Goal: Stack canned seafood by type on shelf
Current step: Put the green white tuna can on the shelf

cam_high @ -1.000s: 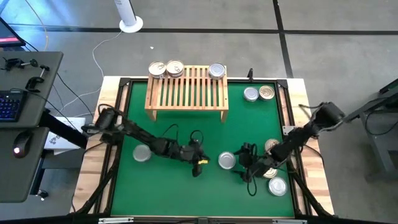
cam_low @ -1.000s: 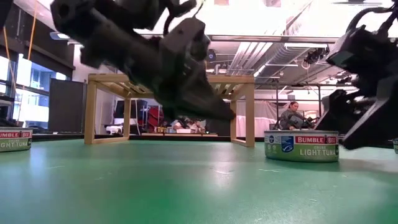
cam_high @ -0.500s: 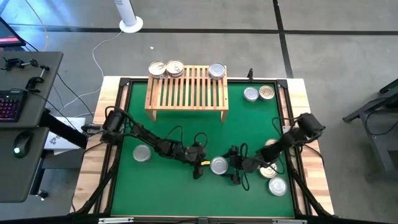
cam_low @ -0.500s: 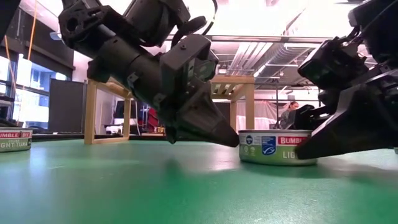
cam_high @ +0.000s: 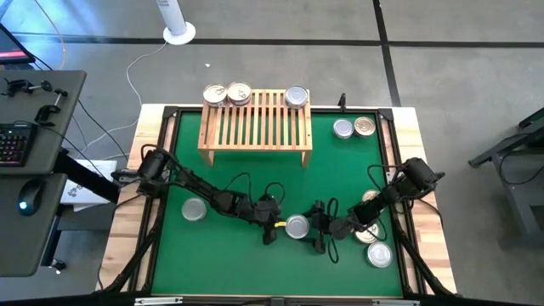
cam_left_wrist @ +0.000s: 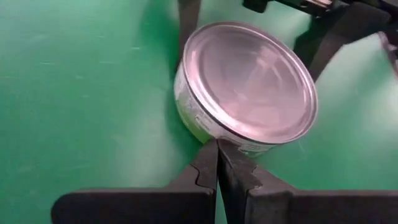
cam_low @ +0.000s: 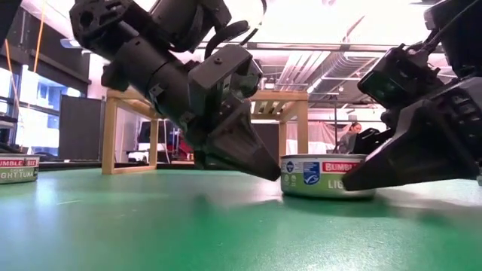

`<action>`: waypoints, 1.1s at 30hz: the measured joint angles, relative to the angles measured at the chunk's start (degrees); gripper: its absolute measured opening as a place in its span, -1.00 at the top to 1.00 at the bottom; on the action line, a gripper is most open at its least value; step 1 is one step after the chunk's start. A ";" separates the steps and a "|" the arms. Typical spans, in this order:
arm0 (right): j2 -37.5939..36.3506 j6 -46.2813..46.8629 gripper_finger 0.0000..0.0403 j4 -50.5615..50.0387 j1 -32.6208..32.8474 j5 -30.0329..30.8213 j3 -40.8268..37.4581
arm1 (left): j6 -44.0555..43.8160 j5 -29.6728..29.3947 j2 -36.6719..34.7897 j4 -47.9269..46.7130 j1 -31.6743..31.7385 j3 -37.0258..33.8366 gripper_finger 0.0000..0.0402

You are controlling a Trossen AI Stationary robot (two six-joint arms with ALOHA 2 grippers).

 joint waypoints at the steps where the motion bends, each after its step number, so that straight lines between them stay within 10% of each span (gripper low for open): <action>1: -0.48 0.69 -0.84 -1.10 0.39 0.72 0.11 | -0.01 -0.99 -0.84 -2.01 -0.16 0.09 1.00; 12: -8.22 1.81 -0.82 -6.40 3.57 2.08 1.72 | -4.73 -16.35 -14.10 -27.30 -6.63 0.01 1.00; 18: -19.50 -3.91 -0.82 -24.95 0.29 0.49 10.13 | -12.11 -25.59 -19.21 -32.29 -13.84 -1.48 1.00; 33: -21.29 -23.68 -0.82 -66.37 -41.38 -15.81 47.76 | -12.70 -33.33 -20.08 -13.08 -17.38 -12.01 1.00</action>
